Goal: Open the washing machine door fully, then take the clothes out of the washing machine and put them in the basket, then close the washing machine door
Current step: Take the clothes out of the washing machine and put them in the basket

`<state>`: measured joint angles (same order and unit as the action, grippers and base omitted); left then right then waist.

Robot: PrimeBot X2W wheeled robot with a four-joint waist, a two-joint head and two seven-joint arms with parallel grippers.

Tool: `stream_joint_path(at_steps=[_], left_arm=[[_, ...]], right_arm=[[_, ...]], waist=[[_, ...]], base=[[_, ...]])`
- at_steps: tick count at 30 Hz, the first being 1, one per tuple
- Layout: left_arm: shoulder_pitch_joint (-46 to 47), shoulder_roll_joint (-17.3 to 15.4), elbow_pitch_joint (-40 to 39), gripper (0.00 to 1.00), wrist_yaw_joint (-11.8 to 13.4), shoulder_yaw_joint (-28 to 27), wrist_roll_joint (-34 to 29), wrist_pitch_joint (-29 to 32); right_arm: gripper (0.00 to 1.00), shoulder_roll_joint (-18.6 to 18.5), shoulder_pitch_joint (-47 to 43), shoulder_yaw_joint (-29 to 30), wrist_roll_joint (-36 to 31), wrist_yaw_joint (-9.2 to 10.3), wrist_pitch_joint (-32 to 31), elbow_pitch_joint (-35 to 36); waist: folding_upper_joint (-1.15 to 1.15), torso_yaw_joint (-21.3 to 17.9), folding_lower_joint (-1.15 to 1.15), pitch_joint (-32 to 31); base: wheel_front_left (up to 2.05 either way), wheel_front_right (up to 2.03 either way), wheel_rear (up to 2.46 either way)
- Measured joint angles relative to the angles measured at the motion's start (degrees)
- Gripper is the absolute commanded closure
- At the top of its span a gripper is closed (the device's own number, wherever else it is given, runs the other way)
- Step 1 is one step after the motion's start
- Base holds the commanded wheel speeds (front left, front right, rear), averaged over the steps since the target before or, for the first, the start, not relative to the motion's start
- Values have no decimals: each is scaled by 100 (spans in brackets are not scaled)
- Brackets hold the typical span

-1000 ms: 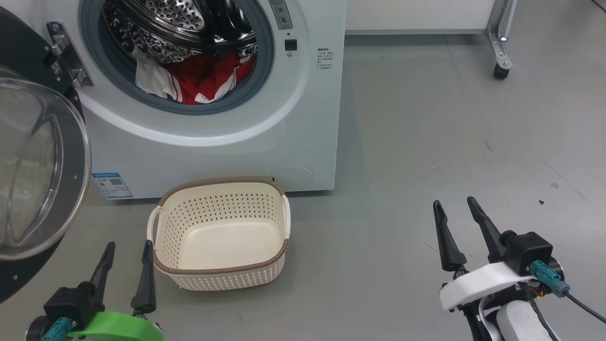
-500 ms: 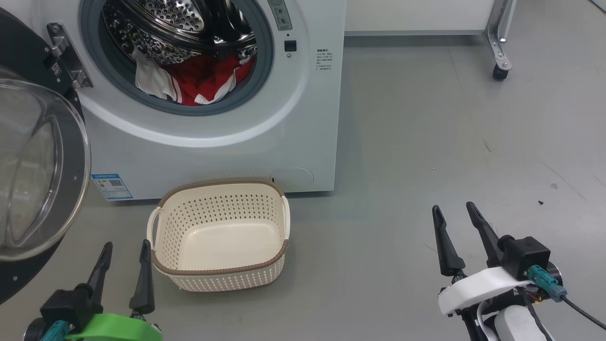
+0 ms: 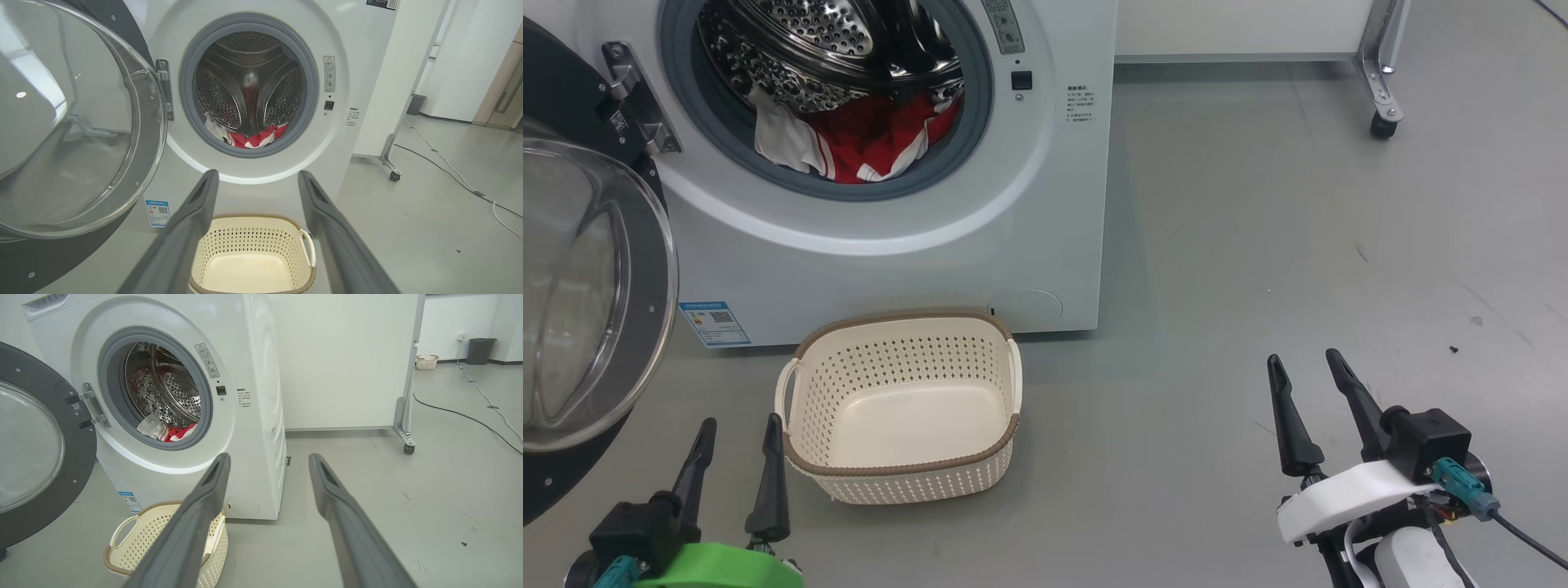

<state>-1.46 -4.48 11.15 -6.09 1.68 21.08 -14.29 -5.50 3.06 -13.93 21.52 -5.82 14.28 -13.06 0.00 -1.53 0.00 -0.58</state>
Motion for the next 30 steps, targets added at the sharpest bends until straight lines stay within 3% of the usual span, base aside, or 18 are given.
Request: stream_joint_path(at_steps=[30], left_arm=[[-99,13,-216,0,-27,12,188,0]], right_arm=[[0,27,-8,33,-16,-8,0,-13]], waist=[[0,43,0,96]], base=[[34,-34,0]])
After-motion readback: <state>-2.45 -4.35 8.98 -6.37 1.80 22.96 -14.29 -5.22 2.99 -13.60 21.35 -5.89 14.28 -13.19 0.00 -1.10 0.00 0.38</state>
